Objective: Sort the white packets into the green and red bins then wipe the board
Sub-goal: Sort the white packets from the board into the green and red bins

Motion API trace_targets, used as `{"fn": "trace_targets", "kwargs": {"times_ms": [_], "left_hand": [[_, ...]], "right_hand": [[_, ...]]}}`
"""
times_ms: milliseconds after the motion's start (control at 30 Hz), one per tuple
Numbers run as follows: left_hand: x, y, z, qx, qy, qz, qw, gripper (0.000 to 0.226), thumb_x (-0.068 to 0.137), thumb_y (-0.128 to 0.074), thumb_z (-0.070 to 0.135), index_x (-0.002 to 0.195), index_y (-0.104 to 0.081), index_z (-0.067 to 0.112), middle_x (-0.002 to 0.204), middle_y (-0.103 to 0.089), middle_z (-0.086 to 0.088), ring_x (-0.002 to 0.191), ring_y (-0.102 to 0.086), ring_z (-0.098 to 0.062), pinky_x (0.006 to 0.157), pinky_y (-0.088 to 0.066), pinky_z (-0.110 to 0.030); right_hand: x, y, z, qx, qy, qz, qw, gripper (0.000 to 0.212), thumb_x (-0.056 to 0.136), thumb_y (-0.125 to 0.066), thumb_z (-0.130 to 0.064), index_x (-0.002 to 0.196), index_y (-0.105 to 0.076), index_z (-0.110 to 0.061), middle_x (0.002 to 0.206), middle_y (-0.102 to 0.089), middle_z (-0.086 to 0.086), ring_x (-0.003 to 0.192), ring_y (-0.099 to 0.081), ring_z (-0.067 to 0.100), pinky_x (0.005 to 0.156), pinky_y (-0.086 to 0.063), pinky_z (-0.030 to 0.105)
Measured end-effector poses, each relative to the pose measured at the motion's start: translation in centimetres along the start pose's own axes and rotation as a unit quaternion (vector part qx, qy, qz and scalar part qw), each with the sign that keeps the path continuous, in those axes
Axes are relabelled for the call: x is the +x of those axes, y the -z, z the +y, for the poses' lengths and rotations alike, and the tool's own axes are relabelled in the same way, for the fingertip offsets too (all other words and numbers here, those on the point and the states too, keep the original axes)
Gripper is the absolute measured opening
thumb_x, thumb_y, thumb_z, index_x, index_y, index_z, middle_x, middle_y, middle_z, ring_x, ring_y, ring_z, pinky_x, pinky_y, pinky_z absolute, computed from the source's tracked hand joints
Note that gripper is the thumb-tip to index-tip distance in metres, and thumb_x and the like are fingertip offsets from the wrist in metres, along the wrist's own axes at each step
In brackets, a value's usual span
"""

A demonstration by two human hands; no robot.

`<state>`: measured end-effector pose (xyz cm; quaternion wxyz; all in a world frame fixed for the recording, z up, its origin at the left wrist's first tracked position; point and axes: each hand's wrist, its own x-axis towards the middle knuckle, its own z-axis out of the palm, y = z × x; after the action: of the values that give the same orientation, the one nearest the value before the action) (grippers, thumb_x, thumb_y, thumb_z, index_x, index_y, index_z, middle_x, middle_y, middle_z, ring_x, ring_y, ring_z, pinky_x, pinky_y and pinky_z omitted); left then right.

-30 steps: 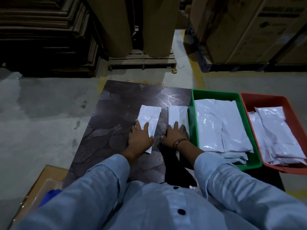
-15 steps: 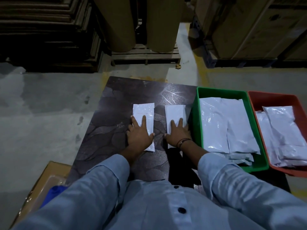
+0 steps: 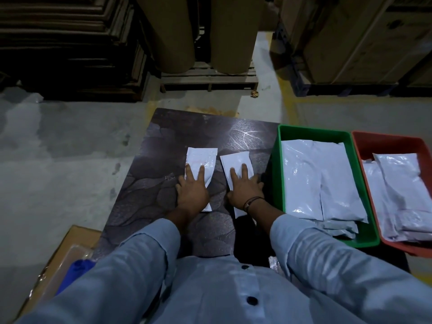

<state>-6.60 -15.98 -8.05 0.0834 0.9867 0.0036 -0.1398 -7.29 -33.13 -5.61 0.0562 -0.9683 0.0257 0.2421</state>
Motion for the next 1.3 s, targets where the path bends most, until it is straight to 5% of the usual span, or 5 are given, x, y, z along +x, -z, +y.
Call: {"fn": "trace_targets", "kwargs": {"times_ms": [300, 567, 1300], "left_hand": [[0.3, 4.0, 3.0, -0.064, 0.034, 0.076, 0.994, 0.074, 0.097, -0.051, 0.029, 0.162, -0.016, 0.03, 0.169, -0.001, -0.019, 0.136, -0.03, -0.047, 0.113, -0.03, -0.058], [0.1, 9.8, 10.0, -0.125, 0.009, 0.112, 0.986, 0.074, 0.098, -0.051, 0.035, 0.162, -0.014, 0.029, 0.169, 0.003, -0.019, 0.136, -0.029, -0.045, 0.115, -0.026, -0.055], [-9.2, 6.1, 39.8, -0.125, -0.118, 0.048, 0.984, 0.071, 0.1, -0.046, 0.031, 0.162, -0.013, 0.025, 0.169, 0.006, -0.02, 0.137, -0.025, -0.045, 0.113, -0.027, -0.053]], "right_hand": [[-0.5, 5.1, -0.6, 0.075, 0.023, 0.106, 0.991, 0.08, 0.088, -0.051, -0.048, 0.157, -0.015, -0.03, 0.166, -0.002, 0.011, 0.136, -0.026, 0.052, 0.107, -0.03, 0.062], [-2.9, 13.3, 2.0, 0.106, 0.006, 0.206, 0.973, 0.075, 0.088, -0.049, -0.046, 0.156, -0.021, -0.031, 0.166, -0.008, 0.008, 0.143, -0.02, 0.049, 0.113, -0.02, 0.064], [-12.5, 12.8, 33.1, 0.127, -0.134, 0.253, 0.95, 0.072, 0.085, -0.049, -0.045, 0.153, -0.03, -0.031, 0.163, -0.017, 0.009, 0.136, -0.03, 0.044, 0.108, -0.027, 0.059]]}}
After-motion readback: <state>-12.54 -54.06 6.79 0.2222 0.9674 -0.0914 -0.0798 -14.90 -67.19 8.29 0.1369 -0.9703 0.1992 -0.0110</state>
